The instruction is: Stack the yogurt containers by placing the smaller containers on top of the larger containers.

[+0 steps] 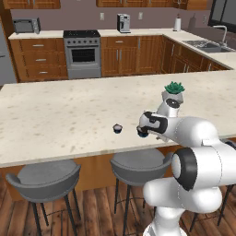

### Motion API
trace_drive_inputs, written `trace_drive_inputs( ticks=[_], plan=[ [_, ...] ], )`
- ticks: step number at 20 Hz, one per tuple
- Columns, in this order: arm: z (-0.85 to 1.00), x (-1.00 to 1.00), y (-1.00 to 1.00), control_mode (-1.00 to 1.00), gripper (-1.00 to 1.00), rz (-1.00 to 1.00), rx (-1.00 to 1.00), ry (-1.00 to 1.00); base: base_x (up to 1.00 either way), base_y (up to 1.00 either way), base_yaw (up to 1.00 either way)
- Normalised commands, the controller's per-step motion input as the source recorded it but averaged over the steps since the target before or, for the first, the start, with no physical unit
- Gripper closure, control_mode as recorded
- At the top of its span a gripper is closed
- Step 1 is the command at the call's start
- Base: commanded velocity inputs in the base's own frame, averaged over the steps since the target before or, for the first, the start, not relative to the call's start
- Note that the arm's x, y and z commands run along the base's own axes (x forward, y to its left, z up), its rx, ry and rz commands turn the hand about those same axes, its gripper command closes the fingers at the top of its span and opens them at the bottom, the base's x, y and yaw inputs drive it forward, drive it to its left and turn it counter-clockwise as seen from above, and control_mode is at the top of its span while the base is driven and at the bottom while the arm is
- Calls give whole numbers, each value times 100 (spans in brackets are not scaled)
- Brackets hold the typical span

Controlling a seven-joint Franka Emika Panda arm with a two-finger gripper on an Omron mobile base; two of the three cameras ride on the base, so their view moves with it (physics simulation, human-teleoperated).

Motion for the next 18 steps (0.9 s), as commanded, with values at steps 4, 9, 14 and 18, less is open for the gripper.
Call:
trace_drive_inputs(
  ticks=[4,9,14,18],
  plan=[
    [-12,5,-3,-100,-100,-1,2,0,0,0,0],
    [-2,9,0,-100,-100,0,1,0,0,0,0],
    [0,16,0,-100,-100,0,1,0,0,0,0],
    [0,22,0,-100,-100,0,0,0,0,0,0]
  ],
)
